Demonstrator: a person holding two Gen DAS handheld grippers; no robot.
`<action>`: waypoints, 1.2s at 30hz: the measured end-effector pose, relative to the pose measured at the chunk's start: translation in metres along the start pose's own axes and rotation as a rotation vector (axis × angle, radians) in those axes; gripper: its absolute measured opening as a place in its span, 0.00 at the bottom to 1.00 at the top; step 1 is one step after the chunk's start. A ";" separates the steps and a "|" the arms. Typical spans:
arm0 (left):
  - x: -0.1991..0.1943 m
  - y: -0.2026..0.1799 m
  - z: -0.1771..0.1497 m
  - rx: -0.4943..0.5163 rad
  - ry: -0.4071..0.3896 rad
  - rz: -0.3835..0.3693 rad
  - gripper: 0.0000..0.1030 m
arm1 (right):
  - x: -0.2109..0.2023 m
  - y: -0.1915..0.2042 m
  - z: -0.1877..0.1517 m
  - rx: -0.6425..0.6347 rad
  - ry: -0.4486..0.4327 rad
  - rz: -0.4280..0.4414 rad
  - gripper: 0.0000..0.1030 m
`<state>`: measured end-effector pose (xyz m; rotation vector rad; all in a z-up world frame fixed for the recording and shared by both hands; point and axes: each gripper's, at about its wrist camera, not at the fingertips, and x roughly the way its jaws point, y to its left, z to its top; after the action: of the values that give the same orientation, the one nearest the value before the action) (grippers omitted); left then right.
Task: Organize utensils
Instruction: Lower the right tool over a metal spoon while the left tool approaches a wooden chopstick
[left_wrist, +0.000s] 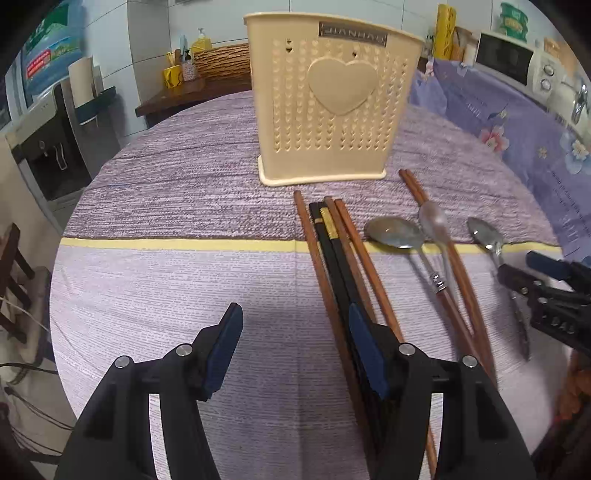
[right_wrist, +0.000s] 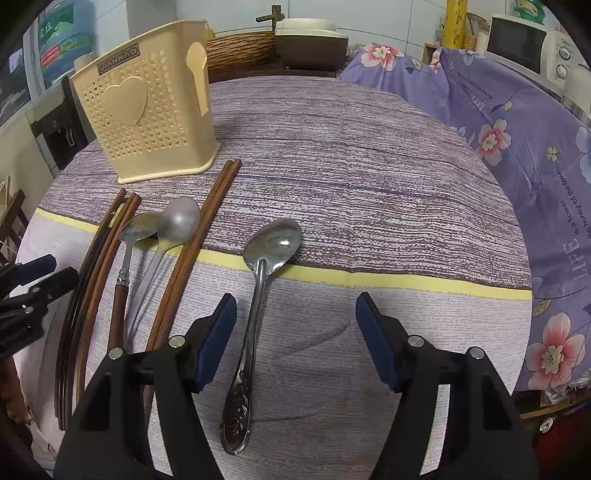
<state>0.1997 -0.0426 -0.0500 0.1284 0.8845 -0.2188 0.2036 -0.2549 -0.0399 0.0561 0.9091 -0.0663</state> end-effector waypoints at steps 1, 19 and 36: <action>0.000 0.002 -0.001 -0.009 0.002 -0.002 0.60 | 0.000 -0.001 -0.001 0.001 0.000 0.000 0.65; 0.004 0.014 0.006 -0.047 0.032 -0.043 0.60 | 0.003 -0.002 0.002 0.030 0.015 0.033 0.65; 0.009 0.030 0.005 -0.018 0.035 0.047 0.60 | 0.006 -0.004 0.001 0.004 0.000 0.029 0.36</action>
<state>0.2168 -0.0162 -0.0533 0.1363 0.9176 -0.1647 0.2082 -0.2590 -0.0442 0.0728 0.9084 -0.0414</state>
